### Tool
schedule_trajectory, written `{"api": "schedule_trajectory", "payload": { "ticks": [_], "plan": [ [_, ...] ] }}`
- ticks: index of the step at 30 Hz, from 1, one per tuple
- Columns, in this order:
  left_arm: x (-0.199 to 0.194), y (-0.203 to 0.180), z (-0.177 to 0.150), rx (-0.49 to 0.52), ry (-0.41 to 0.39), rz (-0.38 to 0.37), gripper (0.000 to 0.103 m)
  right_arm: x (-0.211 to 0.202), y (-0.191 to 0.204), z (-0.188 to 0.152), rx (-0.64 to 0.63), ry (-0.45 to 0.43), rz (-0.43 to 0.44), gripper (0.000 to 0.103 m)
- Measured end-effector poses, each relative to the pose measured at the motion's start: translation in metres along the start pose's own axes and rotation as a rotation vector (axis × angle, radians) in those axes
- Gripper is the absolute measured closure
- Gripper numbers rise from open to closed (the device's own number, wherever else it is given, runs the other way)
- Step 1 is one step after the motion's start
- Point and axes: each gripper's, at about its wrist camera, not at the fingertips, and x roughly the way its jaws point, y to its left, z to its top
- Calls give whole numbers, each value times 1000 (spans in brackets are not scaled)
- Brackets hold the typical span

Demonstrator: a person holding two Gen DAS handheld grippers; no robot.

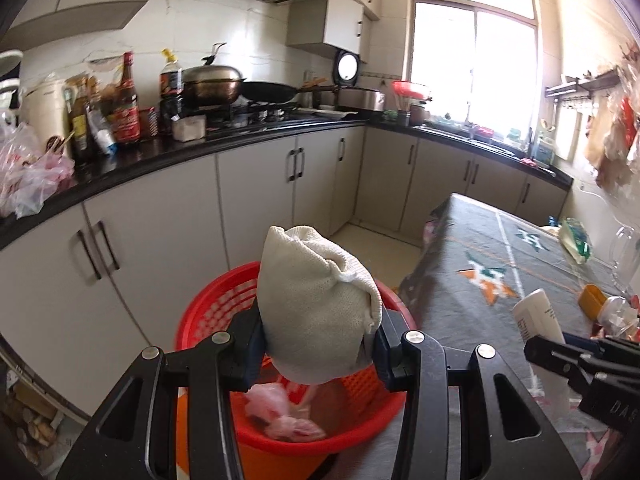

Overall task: Collect trash
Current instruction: 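Open both grippers over the red basket to drop bottle and cloth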

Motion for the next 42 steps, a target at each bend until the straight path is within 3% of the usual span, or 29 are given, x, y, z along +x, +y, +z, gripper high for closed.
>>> {"api": "schedule_trajectory", "payload": {
  "ticks": [10,24,34,42],
  "plan": [
    [20,50,-10,-59,63,34,60,34,25,14,7,51,93,70],
    [49,55,-22,-72,138,11,60,96,51,37,82,155,237,70],
    [53,55,-23,-59,136,19,60,123,53,36,104,191,232,68],
    [53,57,-22,-54,132,24,56,117,56,39,103,157,236,68]
  ]
}}
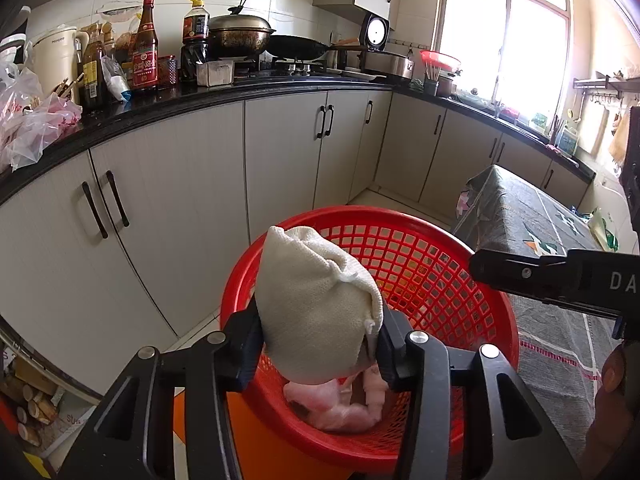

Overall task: Collect trash
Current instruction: 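Open both grippers over the red basket to drop bottle and cloth, then move both open grippers back toward the green snack bag on the table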

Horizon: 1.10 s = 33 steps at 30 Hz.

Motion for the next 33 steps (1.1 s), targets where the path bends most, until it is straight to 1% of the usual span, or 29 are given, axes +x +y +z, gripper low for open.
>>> {"api": "schedule_trajectory", "payload": {
  "ticks": [7,9,16,18,23,27,33],
  "plan": [
    [-6,-6,1,11,-11,1,47,-14,0,-4,-4,-18,0,68],
    [-8,-8,1,12,-16,-1,41,-18,-1,-7,-3,-25,-2,68],
    [-18,-14,3,16,-30,-1,40,-40,-8,-12,0,-54,-23,66],
    [-21,-17,2,19,-36,-2,39,-48,-11,-15,2,-66,-28,60],
    [-33,-28,1,31,-49,-19,37,-65,-17,-24,-3,-83,-53,51],
    [-44,-40,-1,48,-62,-33,35,-74,-21,-34,-19,-89,-98,51],
    [-52,-62,-13,73,-44,-72,34,-92,-32,-51,-25,-107,-140,51]
  ]
}}
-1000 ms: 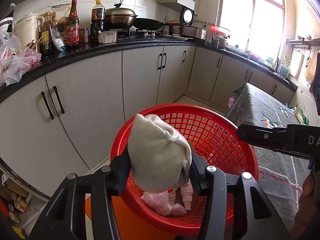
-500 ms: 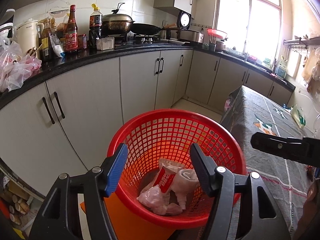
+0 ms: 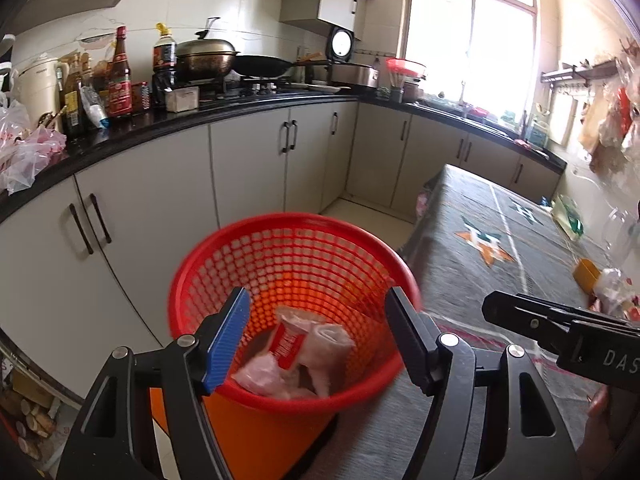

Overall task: Collect trash
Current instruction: 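Move both open grippers back toward the green snack bag on the table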

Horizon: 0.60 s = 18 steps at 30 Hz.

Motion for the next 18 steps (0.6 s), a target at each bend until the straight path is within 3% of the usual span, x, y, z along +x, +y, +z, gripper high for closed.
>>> {"api": "schedule_trajectory", "payload": {
  "ticks": [10,18],
  "plan": [
    [-11,-61,-16,101,20,-72,34,-47,-19,-25,-26,-48,-66,51],
    [-15,-120,-32,200,37,-129,34,-97,-65,-51,39,-92,-142,51]
  ]
}}
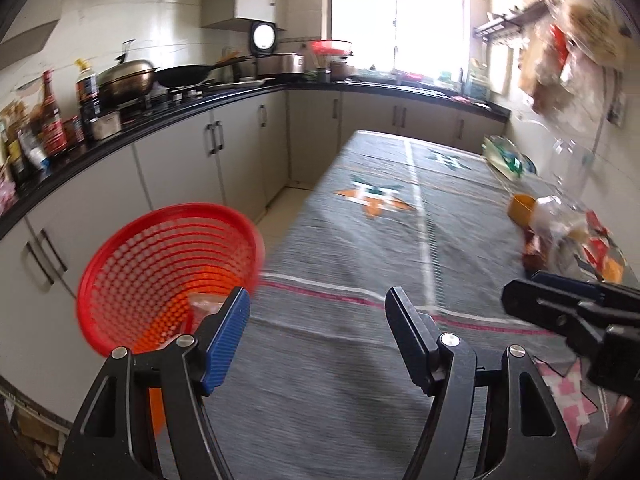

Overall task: Collect trash
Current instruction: 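Move both open grippers back toward the green snack bag on the table, then grasp the green cartoon snack bag with the right gripper while the left gripper grasps the clear plastic cup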

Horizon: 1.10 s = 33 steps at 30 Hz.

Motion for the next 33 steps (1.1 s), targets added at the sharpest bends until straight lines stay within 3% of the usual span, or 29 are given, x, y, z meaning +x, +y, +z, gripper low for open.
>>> {"api": "schedule_trajectory", "payload": {
  "ticks": [16,26,33],
  "plan": [
    [6,-94,-6,177,18,-78,33,-71,-92,-30,155,-60,-116,51],
    [5,-90,-6,172,16,-107,31,-77,-156,-42,341,-33,-149,45],
    [2,-90,-8,178,7,-118,31,-57,-156,-41,362,28,-150,44]
  ]
}}
